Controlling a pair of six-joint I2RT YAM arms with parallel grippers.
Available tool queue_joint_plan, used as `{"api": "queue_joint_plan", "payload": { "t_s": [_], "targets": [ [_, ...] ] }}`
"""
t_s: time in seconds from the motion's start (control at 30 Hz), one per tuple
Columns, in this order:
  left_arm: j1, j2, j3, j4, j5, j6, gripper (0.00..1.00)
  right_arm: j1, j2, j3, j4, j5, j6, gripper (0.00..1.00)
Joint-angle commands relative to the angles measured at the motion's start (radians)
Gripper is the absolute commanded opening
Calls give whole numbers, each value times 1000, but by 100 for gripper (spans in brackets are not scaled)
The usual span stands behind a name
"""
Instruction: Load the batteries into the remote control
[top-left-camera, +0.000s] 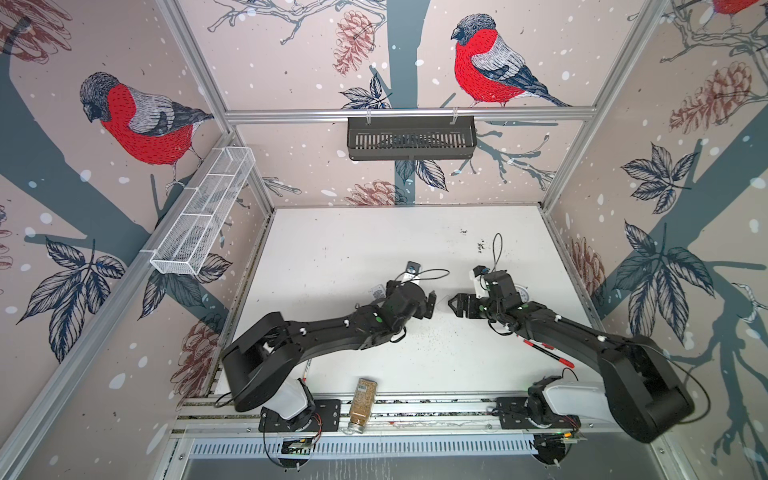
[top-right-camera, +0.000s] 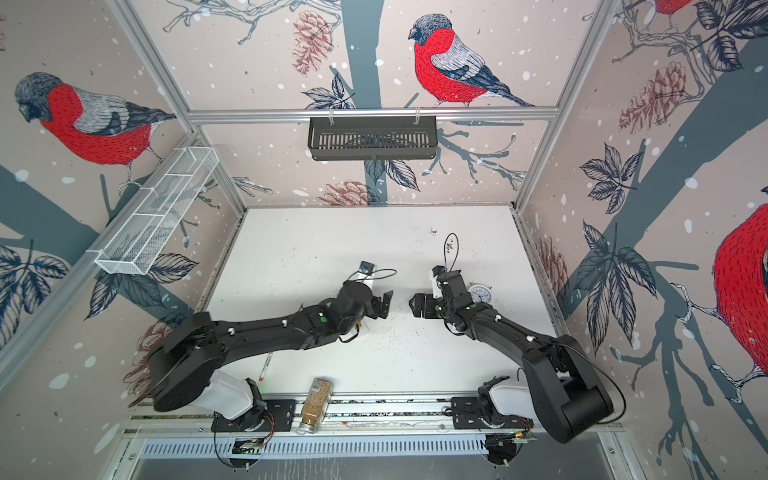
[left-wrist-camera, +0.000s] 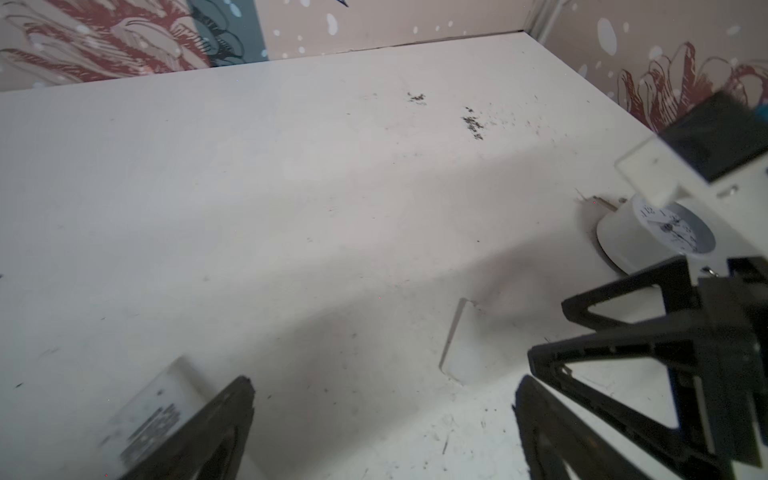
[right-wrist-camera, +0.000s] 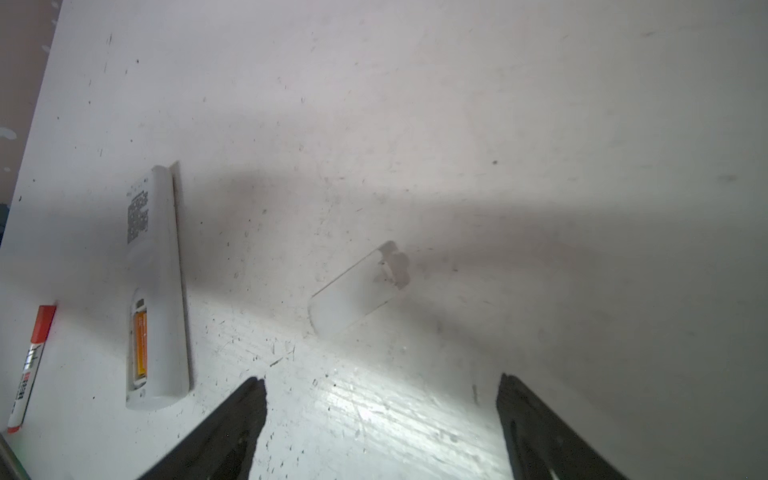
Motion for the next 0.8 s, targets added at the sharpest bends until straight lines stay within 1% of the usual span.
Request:
{"api": "queue_joint_plan", "payload": {
  "t_s": [0.0, 0.07, 0.2, 0.33, 0.5, 0.63, 0.77],
  "targets": [
    [40, -110, -63, -17, 59, -30, 98, 32, 67, 29, 70, -39, 46, 89],
    [71, -180, -89, -57, 62, -41, 98, 50, 132, 66, 66, -42, 47, 89],
    [139, -333, -164, -86, 110, -77, 98, 81, 247, 139, 67, -45, 35, 89],
    [173, -439, -245, -83, 116, -102, 97, 118, 328, 215, 52, -27, 26, 89],
    [185, -487, -307, -91, 113, -133, 97, 174, 404, 301, -28, 33, -30, 85],
    [185, -514, -343, -81, 111, -151, 98, 212, 416, 327, -102, 101, -74, 80],
    [187, -534, -362, -72, 98, -151, 98, 260, 442, 368, -197, 207, -121, 72]
  ]
}}
